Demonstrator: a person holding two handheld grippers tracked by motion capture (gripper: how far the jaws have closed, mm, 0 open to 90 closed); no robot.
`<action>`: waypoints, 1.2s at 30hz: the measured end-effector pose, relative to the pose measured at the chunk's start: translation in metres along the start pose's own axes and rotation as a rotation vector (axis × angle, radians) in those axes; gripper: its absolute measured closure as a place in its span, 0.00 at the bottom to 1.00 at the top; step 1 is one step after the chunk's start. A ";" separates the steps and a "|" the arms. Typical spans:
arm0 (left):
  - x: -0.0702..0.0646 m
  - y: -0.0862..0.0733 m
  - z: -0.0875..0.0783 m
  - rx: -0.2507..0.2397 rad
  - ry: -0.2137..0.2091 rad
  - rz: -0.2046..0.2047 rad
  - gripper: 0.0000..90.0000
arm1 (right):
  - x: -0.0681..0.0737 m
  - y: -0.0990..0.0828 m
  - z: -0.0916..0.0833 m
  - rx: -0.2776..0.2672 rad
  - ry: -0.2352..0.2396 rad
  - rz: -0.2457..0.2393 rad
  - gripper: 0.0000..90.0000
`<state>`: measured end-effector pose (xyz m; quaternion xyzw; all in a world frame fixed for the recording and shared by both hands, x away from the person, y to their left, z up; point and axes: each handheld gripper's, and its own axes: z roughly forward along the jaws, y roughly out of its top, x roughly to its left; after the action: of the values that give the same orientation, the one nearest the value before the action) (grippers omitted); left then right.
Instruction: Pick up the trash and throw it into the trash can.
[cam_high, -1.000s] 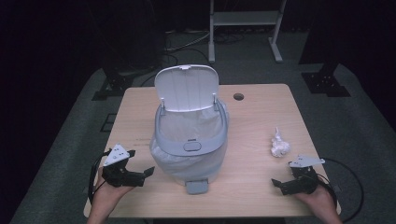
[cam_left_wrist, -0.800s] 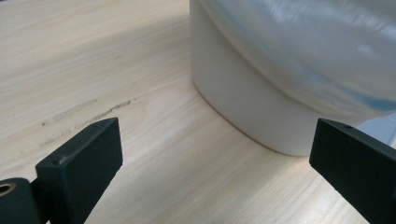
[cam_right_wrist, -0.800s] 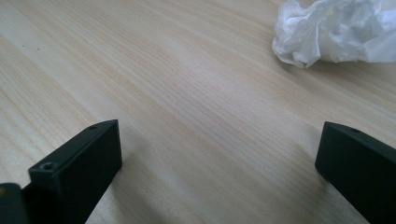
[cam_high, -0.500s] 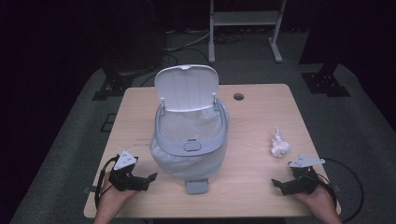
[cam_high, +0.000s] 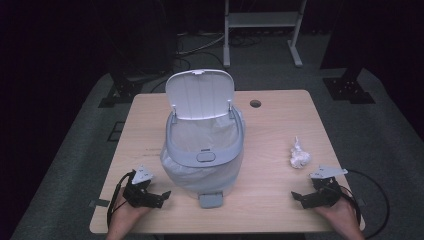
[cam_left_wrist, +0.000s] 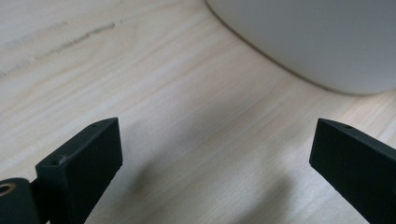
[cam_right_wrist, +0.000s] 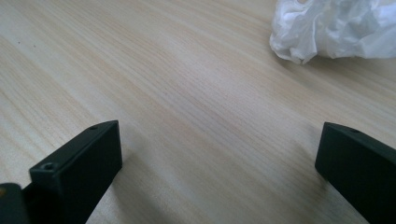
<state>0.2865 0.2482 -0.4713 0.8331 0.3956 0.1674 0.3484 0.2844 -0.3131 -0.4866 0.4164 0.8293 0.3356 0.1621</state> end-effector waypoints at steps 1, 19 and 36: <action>0.000 -0.001 0.002 0.006 0.002 -0.001 0.02 | 0.000 0.000 0.000 0.003 -0.002 0.004 0.00; 0.003 -0.010 0.007 0.000 0.005 0.014 0.00 | -0.002 0.009 -0.019 -0.020 -0.029 0.030 0.00; 0.003 -0.010 0.007 -0.001 0.007 0.014 0.00 | -0.020 0.033 -0.029 -0.093 -0.061 0.072 0.00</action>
<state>0.2868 0.2515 -0.4836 0.8351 0.3907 0.1732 0.3464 0.2994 -0.3272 -0.4434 0.4481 0.7919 0.3664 0.1944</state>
